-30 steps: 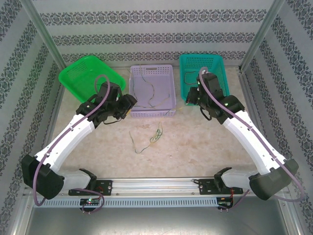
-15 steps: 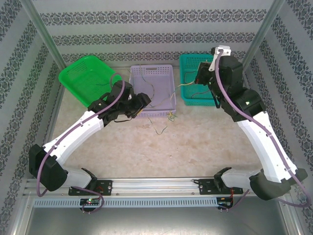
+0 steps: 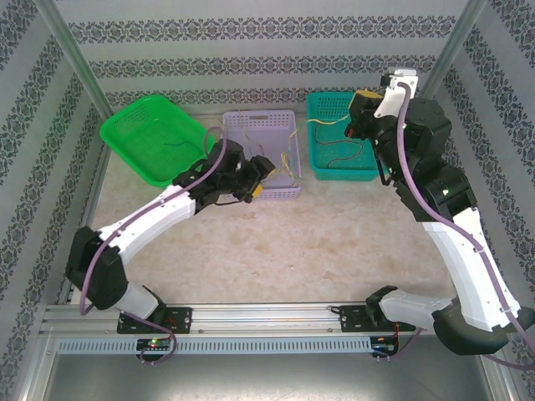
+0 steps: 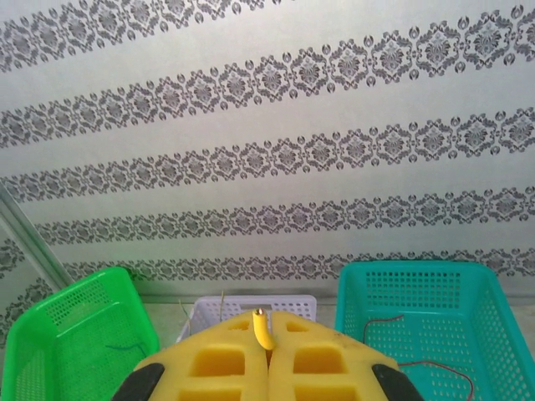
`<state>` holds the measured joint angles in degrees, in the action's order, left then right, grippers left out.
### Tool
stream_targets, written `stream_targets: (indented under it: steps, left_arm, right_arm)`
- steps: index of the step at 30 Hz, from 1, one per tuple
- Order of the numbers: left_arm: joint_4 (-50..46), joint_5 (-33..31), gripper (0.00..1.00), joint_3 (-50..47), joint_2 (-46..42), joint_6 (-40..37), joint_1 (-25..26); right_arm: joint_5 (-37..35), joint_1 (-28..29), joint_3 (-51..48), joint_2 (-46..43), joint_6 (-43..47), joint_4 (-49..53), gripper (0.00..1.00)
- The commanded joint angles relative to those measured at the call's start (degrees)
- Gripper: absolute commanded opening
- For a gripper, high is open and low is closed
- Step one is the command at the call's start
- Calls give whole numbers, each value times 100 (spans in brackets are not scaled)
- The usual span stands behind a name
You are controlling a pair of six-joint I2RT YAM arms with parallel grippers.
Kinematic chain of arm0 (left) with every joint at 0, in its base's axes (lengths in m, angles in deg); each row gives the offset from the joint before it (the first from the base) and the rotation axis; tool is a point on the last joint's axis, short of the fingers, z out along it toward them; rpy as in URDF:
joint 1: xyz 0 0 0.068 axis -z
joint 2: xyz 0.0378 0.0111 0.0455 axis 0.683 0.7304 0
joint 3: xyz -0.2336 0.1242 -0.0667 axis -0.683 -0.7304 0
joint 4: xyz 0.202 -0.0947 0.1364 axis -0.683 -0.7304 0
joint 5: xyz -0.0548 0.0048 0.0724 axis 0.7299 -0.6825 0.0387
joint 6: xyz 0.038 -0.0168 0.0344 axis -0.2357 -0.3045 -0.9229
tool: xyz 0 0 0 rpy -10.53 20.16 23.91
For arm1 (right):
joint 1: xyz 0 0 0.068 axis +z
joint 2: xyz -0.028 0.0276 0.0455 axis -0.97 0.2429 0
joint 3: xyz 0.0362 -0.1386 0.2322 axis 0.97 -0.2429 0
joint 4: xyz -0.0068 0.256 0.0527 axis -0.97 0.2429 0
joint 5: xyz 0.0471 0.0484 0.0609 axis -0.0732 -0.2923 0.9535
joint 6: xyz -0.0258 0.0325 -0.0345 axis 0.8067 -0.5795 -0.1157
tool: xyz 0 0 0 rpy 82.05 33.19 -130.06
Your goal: Untangle the cables
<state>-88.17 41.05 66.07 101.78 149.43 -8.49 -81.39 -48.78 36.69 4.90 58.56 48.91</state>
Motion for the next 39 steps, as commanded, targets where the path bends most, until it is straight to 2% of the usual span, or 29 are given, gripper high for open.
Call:
stream_targets:
  steps: [1,4,10,15,19,24,29,32,35,39]
  left_arm:
    - [522,492,69,331,350,311,117]
    - [212,453,70,461,427,361,175]
    - [-968,-1138,69,487,-575,-295,379]
    - [-1887,-1696,69,426,-1118,-1001,400]
    - [-2238,-1752,68,94,-1368,-955,400]
    - [-1919,-1495,66,-446,-1502,-598,523]
    - [-1659,-1213,48,-807,-1430,-1144,679]
    - [-1434,-864,41,-1042,-1254,-1517,800]
    - [-1213,-618,46,-1161,-919,-1631,1054]
    - [-1049,-869,65,-1184,-538,-1529,1386]
  right_arm:
    - [478,-73,-43,-57,164,-331,0]
    - [811,-140,-43,-21,203,-266,0]
    - [427,-132,-19,59,-1,186,0]
    - [214,-132,-88,-6,-108,197,0]
    - [270,-126,33,78,-8,269,0]
    - [341,-121,140,155,-82,463,0]
    - [527,-119,195,246,-62,1025,0]
    - [594,-123,423,361,34,1740,0]
    - [548,-130,614,486,45,2466,0]
    - [628,-150,743,666,-28,3226,0]
